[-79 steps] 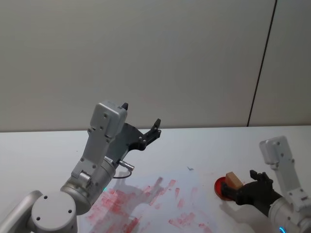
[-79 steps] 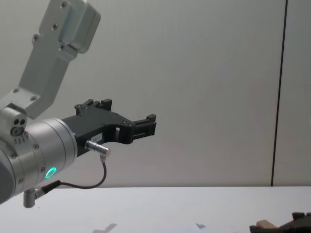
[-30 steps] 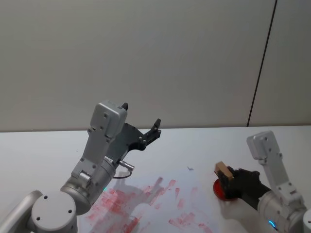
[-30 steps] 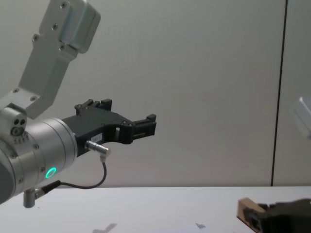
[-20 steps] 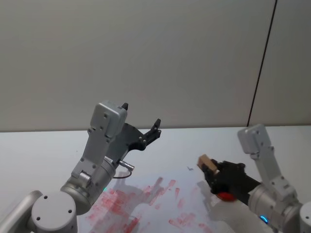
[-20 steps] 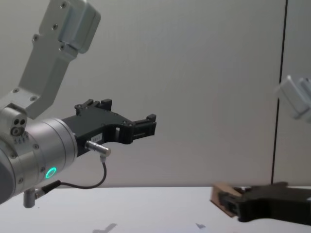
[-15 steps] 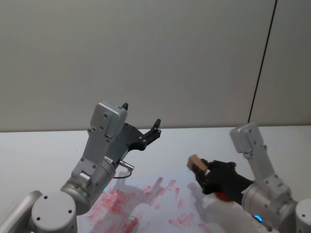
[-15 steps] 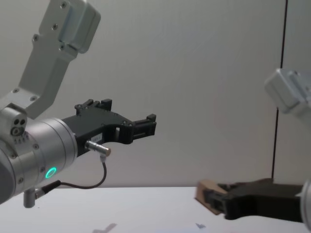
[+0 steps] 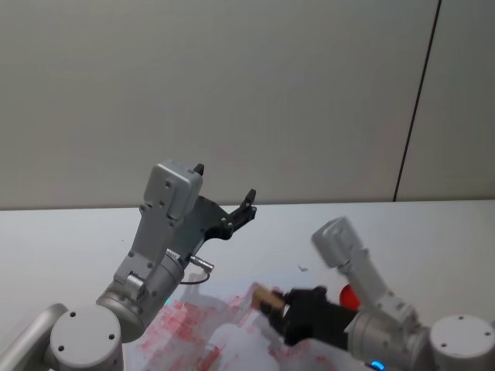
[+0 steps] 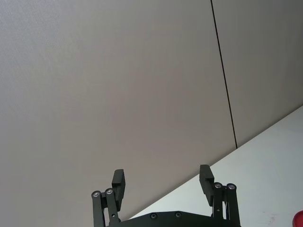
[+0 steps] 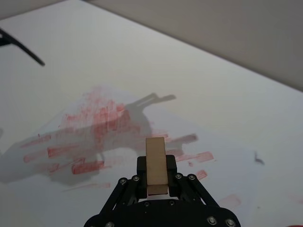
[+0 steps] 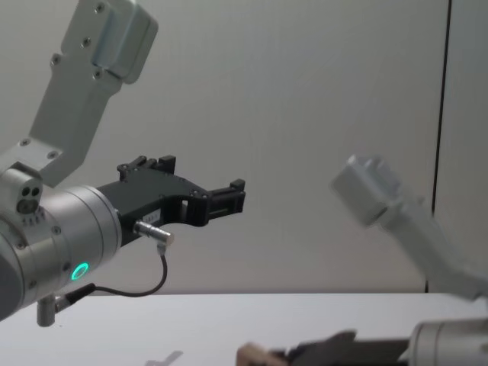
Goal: Use the one hand to pick up the stamp and affix it onto the A4 paper.
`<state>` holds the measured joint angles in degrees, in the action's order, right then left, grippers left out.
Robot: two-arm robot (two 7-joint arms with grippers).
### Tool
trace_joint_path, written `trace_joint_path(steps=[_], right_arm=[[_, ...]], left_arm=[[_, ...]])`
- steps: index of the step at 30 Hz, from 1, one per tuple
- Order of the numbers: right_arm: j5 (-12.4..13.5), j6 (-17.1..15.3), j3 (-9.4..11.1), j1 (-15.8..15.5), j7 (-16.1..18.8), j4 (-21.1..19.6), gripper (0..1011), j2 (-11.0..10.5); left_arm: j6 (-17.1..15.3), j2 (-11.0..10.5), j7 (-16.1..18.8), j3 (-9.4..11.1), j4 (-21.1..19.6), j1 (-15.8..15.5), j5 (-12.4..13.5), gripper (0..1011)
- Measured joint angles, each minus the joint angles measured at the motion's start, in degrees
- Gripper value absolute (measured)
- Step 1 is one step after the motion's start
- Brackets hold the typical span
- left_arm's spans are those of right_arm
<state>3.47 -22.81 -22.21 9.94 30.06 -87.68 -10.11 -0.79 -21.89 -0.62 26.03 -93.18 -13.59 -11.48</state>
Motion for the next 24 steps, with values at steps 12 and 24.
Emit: trace_joint_path(steps=[12, 24], right_arm=[[-4.09, -0.37, -2.46, 2.87, 5.04, 8.01, 220, 2.37], [-5.61, 1.65, -3.38, 4.41, 6.18, 12.39, 220, 3.32]], left_arm=[[0.00, 0.00, 0.00, 0.00, 0.00, 0.00, 0.00, 1001], [0.00, 0.00, 0.00, 0.00, 0.00, 0.00, 0.00, 1001]])
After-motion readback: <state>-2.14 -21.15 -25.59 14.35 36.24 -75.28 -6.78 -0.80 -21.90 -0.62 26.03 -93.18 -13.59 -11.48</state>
